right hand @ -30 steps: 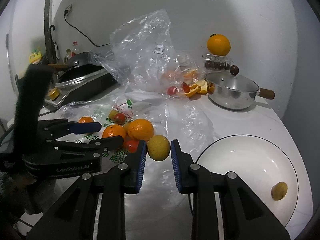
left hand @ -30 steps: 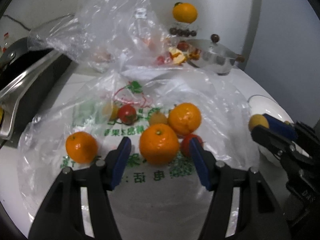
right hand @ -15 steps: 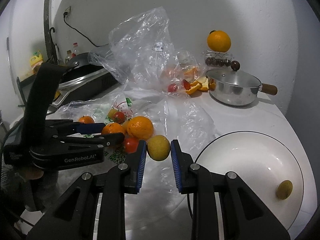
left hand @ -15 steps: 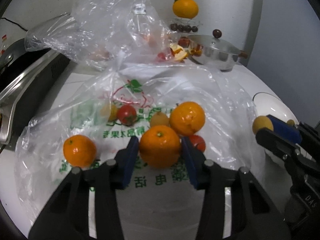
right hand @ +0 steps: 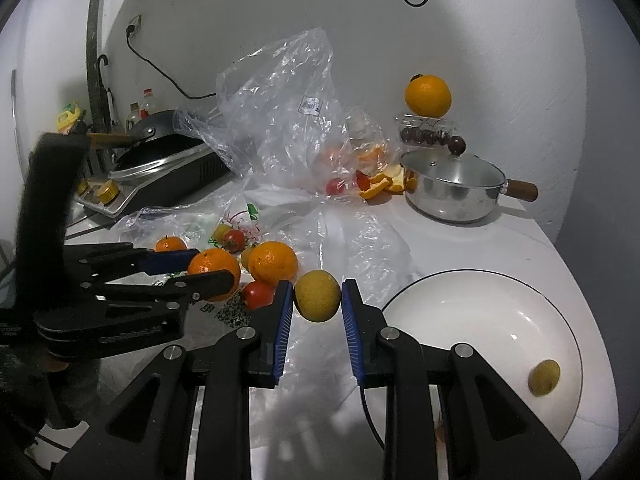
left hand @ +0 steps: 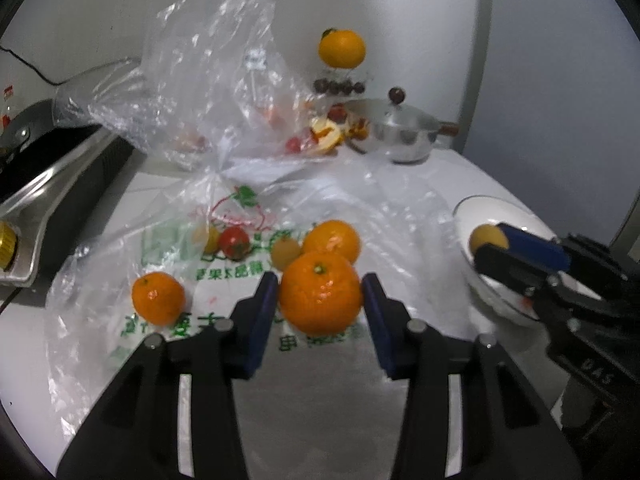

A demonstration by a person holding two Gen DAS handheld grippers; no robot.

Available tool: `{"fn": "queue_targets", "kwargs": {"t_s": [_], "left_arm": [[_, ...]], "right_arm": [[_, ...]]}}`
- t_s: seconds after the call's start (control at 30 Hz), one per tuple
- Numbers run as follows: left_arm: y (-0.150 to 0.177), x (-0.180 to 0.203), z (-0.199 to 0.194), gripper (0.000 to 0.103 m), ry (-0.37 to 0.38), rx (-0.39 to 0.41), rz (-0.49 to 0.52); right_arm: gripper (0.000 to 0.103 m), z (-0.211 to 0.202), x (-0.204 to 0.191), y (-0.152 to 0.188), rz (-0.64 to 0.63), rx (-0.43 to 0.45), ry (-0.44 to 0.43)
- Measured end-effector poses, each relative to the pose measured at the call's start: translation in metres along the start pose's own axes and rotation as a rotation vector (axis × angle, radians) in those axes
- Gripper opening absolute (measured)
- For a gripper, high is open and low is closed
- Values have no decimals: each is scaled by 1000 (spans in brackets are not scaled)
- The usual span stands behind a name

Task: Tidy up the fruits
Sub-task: 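Carry the tangerine in the left tool while the right tool carries the yellow fruit to the plate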

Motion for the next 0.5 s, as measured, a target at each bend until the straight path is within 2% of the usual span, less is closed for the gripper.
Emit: {"fn": "queue_targets", "kwargs": {"t_s": [0.5], "left_arm": [[2, 22, -38, 44, 34, 53, 9]], "right_arm": [[27, -29, -3, 5, -10, 26, 20]]}}
Point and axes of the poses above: each gripper's, at about its wrist camera, not at the fingertips, and z roughly the way its jaws point, x to its right, y to its underside, the point moved 1 cm from there along z, roughly the way its jaws point, and after that the axes turned 12 degrees about -y, right-handed, at the moved point
